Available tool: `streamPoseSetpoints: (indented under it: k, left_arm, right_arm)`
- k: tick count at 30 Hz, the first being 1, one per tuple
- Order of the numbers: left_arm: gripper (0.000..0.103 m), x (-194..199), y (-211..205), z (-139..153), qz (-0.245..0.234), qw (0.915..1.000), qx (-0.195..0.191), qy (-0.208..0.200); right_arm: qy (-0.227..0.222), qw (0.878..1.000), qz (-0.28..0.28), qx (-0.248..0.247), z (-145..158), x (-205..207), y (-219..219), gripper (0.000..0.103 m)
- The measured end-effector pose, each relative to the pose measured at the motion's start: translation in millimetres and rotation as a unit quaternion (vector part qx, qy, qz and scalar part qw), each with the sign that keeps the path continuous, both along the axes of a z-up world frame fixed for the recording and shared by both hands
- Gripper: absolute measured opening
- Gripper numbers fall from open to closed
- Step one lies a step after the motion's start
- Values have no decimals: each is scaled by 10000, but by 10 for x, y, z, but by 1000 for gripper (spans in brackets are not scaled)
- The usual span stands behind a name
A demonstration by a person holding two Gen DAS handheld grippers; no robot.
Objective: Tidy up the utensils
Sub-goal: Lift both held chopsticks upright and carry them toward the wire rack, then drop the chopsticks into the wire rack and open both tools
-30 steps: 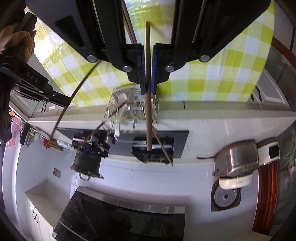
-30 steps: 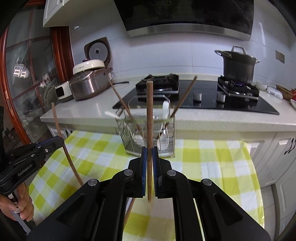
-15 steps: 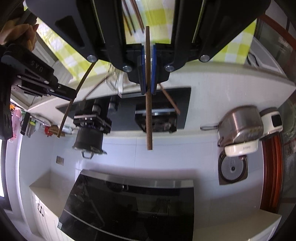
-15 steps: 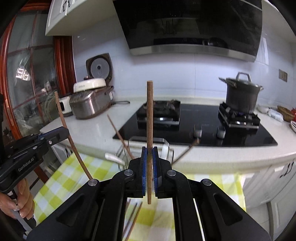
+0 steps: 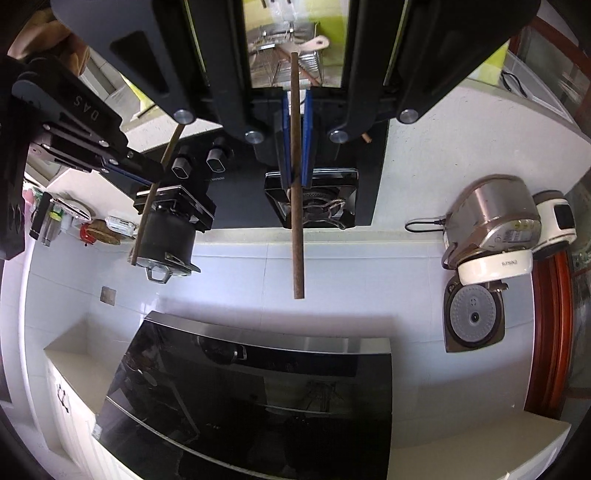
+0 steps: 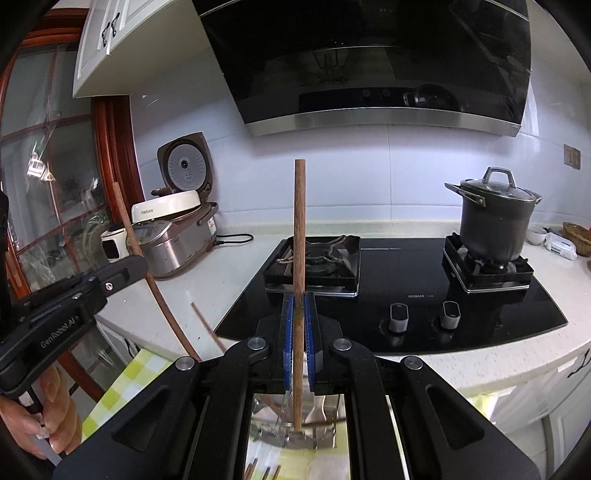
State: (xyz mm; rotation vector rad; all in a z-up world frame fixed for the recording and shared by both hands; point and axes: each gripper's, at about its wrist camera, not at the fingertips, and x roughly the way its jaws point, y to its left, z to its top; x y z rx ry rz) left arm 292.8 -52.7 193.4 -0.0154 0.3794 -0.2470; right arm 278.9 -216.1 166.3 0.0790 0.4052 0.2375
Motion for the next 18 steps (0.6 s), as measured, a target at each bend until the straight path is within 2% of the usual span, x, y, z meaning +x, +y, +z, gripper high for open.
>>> streamPoseSetpoints:
  k: [10,18]
  left_arm:
    - [5,373,-20,-302,13,9998,29,210]
    - [5,485,93,-698,173,9987,-126,473]
  right_arm:
    - [-6,10000,78,11,38,248,2,7]
    - [410,9991,34,54,-481,435,94,7]
